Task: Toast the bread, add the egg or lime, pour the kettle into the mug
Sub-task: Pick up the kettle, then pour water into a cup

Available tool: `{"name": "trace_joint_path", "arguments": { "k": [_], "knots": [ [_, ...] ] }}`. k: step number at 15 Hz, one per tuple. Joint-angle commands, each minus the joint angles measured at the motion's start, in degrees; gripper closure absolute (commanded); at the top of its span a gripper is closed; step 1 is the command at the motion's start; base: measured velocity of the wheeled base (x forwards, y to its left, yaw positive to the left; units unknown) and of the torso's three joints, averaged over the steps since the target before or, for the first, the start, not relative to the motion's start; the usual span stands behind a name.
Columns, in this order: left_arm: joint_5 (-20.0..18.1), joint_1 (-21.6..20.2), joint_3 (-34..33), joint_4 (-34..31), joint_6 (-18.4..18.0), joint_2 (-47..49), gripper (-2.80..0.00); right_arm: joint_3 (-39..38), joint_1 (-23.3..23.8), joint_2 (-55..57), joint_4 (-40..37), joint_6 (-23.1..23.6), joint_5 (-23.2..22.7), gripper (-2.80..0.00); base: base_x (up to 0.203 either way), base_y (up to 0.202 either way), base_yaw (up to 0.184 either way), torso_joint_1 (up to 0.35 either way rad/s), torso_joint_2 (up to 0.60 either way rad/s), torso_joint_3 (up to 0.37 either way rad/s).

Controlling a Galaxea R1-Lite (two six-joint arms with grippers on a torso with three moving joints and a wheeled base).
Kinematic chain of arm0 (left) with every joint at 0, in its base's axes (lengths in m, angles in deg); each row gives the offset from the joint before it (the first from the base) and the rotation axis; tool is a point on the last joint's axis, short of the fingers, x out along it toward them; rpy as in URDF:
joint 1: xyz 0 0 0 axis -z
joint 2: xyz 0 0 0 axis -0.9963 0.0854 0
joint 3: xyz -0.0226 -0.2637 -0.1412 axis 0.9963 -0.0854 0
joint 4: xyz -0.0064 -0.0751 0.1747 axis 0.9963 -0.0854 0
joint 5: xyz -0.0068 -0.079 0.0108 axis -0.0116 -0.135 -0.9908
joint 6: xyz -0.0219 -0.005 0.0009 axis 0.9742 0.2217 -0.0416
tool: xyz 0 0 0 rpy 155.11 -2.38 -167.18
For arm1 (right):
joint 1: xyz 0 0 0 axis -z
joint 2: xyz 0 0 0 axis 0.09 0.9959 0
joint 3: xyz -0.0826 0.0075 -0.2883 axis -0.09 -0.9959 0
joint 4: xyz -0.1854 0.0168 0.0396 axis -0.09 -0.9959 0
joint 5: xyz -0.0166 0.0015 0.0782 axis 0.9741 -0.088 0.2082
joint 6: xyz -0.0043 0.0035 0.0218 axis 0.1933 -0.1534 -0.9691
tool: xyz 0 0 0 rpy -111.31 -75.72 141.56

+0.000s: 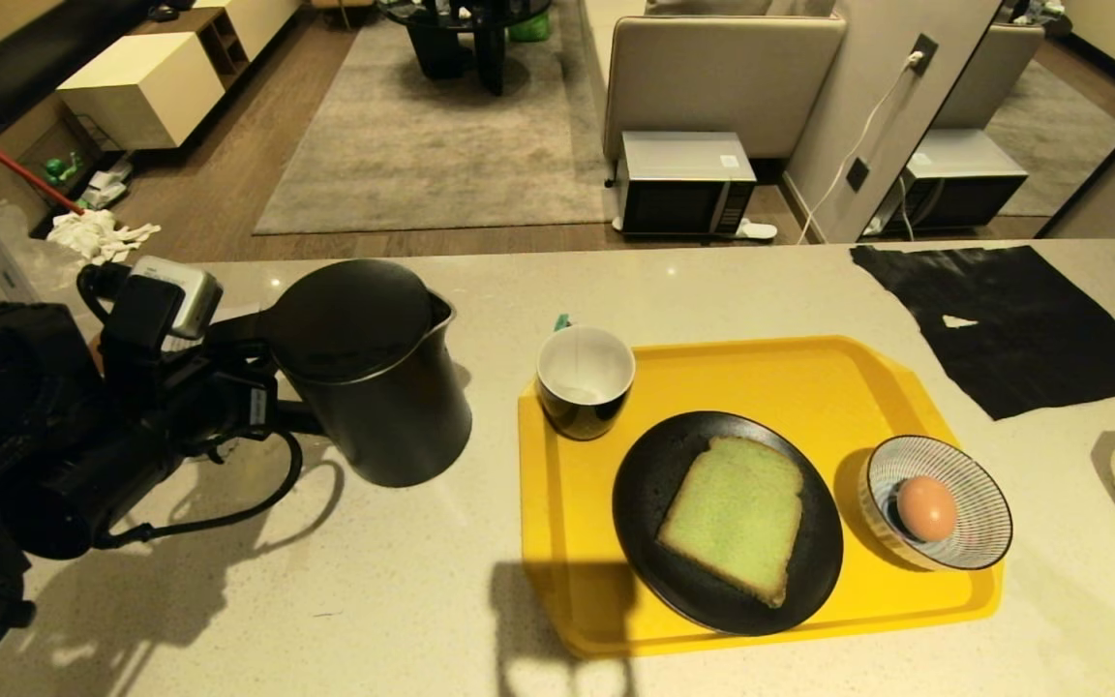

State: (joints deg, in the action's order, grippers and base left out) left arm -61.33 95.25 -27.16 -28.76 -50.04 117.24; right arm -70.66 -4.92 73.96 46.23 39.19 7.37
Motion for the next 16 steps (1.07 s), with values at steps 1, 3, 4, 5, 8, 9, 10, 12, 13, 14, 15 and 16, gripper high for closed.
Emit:
{"name": "trace_joint_path", "arguments": {
  "k": [1,3,4,5,8,9,10,12,13,14,15,16],
  "knots": [
    [0.41,0.87,0.14,1.37,-0.19,-1.49,0.0,-1.56,0.02,0.09,0.06,0.04,-0.02,0.0,0.0,0.0,0.0,0.0,0.0,0.0],
    [0.73,1.9,0.98,3.2,-0.2,-2.86,0.0,-1.58,0.02,0.09,0.06,0.03,-0.02,0.0,0.0,0.0,0.0,0.0,0.0,0.0],
    [1.41,2.87,1.48,4.4,-0.33,-3.38,0.0,-1.49,-0.06,0.09,0.06,0.04,-0.02,0.0,0.0,0.0,0.0,0.0,0.0,0.0],
    [2.25,3.75,1.94,4.94,-0.83,-4.2,0.0,-1.58,-0.04,0.09,0.06,0.04,-0.02,0.0,0.0,0.0,0.0,0.0,0.0,0.0],
    [2.81,4.96,5.44,4.97,-4.21,-6.07,0.0,-1.58,0.02,0.09,0.06,0.04,-0.02,0.0,0.0,0.0,0.0,0.0,0.0,0.0],
    [2.87,5.14,7.59,4.89,-4.43,-6.2,0.0,-1.58,0.02,0.09,0.06,0.04,-0.02,0.0,0.0,0.0,0.0,0.0,0.0,0.0],
    [2.9,5.2,9.92,4.79,-4.84,-6.08,0.0,-1.5,-0.06,0.09,0.06,0.04,-0.02,0.0,0.0,0.0,0.0,0.0,0.0,0.0],
    [2.89,5.24,13.16,4.27,-7.06,-4.45,0.0,-1.58,0.02,0.09,0.06,0.04,-0.02,0.0,0.0,0.0,0.0,0.0,0.0,0.0],
    [2.8,5.29,14.54,3.73,-7.68,-3.45,0.0,-1.56,0.02,0.09,0.06,0.01,-0.02,0.0,0.0,0.0,0.0,0.0,0.0,0.0],
    [2.67,5.33,15.68,2.37,-8.24,-2.92,0.0,-1.58,0.02,0.09,0.06,0.04,-0.02,0.0,0.0,0.0,0.0,0.0,0.0,0.0],
    [2.52,5.28,17.27,0.38,-9.12,-2.58,0.0,-1.49,0.02,0.09,0.06,0.04,-0.02,0.0,0.0,0.0,0.0,0.0,0.0,0.0],
    [1.96,4.92,19.22,-2.62,-9.91,-2.43,0.0,-1.58,-0.06,0.09,0.06,-0.03,-0.02,0.0,0.0,0.0,0.0,0.0,0.0,0.0]
  ]
}}
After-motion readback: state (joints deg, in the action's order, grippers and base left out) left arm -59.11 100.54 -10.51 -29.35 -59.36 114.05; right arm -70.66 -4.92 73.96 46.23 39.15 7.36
